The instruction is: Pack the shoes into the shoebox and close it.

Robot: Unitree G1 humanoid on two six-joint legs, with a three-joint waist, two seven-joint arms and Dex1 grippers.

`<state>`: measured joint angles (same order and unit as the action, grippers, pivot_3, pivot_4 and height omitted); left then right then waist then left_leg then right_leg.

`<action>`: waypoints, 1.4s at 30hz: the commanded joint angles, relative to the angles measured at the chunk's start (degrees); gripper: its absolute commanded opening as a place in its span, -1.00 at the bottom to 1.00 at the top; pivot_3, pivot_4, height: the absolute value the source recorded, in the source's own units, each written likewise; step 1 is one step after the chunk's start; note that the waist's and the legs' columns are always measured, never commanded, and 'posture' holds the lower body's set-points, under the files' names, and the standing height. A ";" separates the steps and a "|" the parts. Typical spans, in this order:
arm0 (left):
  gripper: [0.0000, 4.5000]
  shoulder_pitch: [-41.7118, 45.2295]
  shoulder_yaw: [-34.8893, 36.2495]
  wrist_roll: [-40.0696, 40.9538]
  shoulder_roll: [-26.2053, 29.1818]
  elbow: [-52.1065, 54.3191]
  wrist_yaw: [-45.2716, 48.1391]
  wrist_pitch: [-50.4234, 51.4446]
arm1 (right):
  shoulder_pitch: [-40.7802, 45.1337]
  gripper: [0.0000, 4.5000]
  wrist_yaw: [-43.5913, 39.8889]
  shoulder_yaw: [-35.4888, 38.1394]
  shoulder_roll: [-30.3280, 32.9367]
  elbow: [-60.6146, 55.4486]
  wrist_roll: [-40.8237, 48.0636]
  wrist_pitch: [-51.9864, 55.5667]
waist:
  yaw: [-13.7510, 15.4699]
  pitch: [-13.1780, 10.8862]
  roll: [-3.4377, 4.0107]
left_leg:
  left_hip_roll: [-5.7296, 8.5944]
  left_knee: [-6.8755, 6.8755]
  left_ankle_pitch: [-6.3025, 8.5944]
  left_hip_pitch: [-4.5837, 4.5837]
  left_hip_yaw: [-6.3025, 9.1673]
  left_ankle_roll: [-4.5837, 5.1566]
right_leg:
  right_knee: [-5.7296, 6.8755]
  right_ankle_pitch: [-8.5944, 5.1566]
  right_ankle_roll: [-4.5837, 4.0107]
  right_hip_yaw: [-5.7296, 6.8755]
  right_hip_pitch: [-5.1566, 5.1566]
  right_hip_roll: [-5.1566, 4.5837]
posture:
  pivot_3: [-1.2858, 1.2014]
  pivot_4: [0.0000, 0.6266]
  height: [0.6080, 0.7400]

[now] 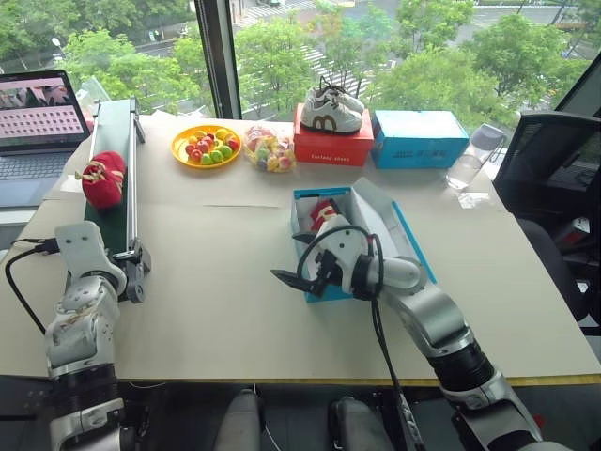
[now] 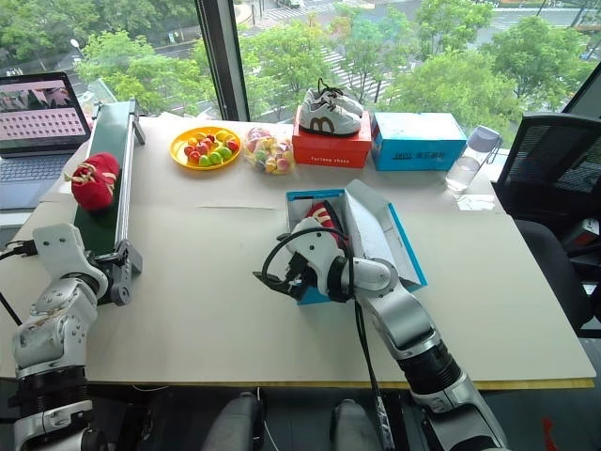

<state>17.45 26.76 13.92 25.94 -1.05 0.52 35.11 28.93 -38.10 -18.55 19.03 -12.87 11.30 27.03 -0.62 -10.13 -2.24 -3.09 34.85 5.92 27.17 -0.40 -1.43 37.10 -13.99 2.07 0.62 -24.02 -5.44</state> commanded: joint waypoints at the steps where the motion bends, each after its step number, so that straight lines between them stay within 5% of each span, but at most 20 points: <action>1: 0.98 1.25 0.07 -0.58 0.54 0.43 -0.28 -1.48 | 1.31 1.00 0.66 1.95 -0.50 -1.12 -0.07 -0.61 | 0.00 0.00 0.00 | 0.00 0.00 0.00 0.00 0.00 0.00 | 0.00 0.00 0.00 0.00 0.00 0.00 | 0.03 -0.52 1.00; 15: 0.98 0.83 1.20 -0.50 -0.41 1.18 -2.30 -0.78 | 1.07 1.00 0.41 2.39 -0.52 -1.51 -0.07 -0.36 | 0.04 0.00 -0.01 | 0.00 0.00 -0.01 0.00 0.00 0.00 | 0.01 0.00 0.00 0.00 0.00 0.00 | 0.03 -0.52 1.00; 21: 0.27 2.51 2.37 2.51 -2.13 3.14 -1.36 -2.24 | 1.81 1.00 0.74 2.92 -0.83 -1.06 0.03 -0.31 | 0.39 0.01 -0.01 | 0.00 0.02 -0.01 0.00 0.00 -0.02 | 0.02 0.02 0.01 0.01 0.02 0.00 | 0.03 -0.52 1.00; 25: 0.27 4.58 1.16 5.15 -4.21 7.30 2.23 -9.64 | 4.35 1.00 5.87 7.20 -3.42 2.12 1.04 2.80 | 0.72 0.04 -0.07 | 0.00 0.05 -0.03 0.01 0.01 -0.05 | 0.02 0.05 0.01 0.01 0.02 0.00 | 0.03 -0.52 1.00; 27: 0.27 5.38 -0.32 7.81 -5.99 10.53 5.17 -12.14 | 7.84 1.00 12.88 14.50 -8.11 5.82 5.08 8.35 | 0.73 0.05 -0.12 | -0.01 0.05 -0.04 0.01 0.01 -0.07 | 0.01 0.09 -0.01 0.02 0.02 0.02 | 0.03 -0.52 1.00; 33: 0.27 4.04 -8.82 16.38 -12.35 19.43 11.05 -8.11 | 17.99 1.00 30.79 41.05 -24.53 10.21 37.20 34.96 | 1.03 0.07 -0.10 | -0.03 -0.01 -0.17 0.03 0.00 -0.21 | 0.02 0.29 -0.01 0.00 0.04 0.02 | 0.03 -0.52 1.00; 42: 0.27 4.05 -19.82 26.07 -19.32 27.32 12.96 0.17 | 19.09 1.00 42.48 43.85 -26.39 8.89 51.83 42.84 | 0.36 0.06 -0.08 | -0.04 0.03 -0.22 0.09 0.03 -0.03 | 0.06 0.30 -0.03 -0.04 0.01 0.08 | 0.03 -0.52 1.00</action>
<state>20.22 9.25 38.03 7.08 22.58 12.56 34.34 46.21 3.10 25.54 -5.12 -1.70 60.05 69.60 -0.26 -10.07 -2.32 -3.13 34.88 5.69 27.25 -0.36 -1.44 37.16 -13.69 2.04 0.58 -23.99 -5.35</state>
